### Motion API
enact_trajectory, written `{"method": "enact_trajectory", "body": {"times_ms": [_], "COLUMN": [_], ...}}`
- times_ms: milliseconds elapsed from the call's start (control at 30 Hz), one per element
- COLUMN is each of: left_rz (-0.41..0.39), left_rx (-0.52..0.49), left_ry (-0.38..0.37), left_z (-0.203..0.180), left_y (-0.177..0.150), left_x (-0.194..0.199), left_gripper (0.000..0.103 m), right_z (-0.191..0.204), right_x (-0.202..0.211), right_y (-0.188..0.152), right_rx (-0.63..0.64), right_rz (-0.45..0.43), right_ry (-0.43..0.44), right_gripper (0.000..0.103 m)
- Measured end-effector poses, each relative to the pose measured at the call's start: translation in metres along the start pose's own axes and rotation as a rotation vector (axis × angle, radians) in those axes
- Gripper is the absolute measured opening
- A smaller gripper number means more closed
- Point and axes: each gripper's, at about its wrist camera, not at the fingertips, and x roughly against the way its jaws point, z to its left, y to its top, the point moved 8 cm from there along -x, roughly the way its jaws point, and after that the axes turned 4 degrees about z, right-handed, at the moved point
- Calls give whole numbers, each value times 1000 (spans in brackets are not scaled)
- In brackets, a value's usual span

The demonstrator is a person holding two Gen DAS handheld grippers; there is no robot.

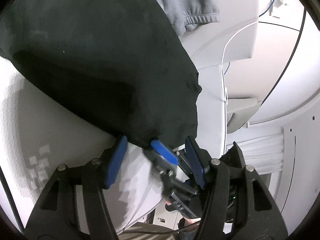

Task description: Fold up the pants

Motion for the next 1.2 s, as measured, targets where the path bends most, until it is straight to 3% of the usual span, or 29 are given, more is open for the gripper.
{"method": "enact_trajectory", "body": {"times_ms": [67,167,267,433,500,667,700,733,767,833,867,1000,1200], "left_rz": [6,27,41,44,20,14,6,14,28,-6,-13,-15,-26], "left_rx": [-2,-7,-15,-8,1,-13,-10,-22,-34,-15,4,18,1], "left_ry": [-4,-12,-9,-43,-58,-33,-45,-64,-33,-35,-54,-135,-177], "left_z": [-1,-2,-4,-8,-13,-18,-20,-22,-21,-17,-16,-25,-38], "left_y": [0,-3,-6,-5,2,18,21,24,26,28,28,30,37], "left_x": [0,-3,-7,-10,-16,-34,-38,-43,-50,-48,-45,-35,-27], "left_gripper": [56,56,56,56,61,62,55,22,2,0,0,0,0], "right_z": [7,7,-6,-16,-17,-13,-12,-10,-8,-5,-4,0,3], "right_x": [-2,-4,-2,2,8,23,25,27,28,36,39,54,60], "right_y": [-3,2,12,16,20,27,27,26,24,14,8,-7,14], "right_rx": [46,54,-25,-76,-82,-84,-82,-78,-76,-46,-9,154,217], "right_rz": [-1,-14,-45,-74,-97,-148,-150,-152,-143,-129,-120,-144,-270], "right_ry": [-10,-30,-11,-52,-71,-80,-80,-65,-54,-78,-98,-255,-356], "right_gripper": [31,31,5,4,4,4,4,4,4,10,17,56,69]}}
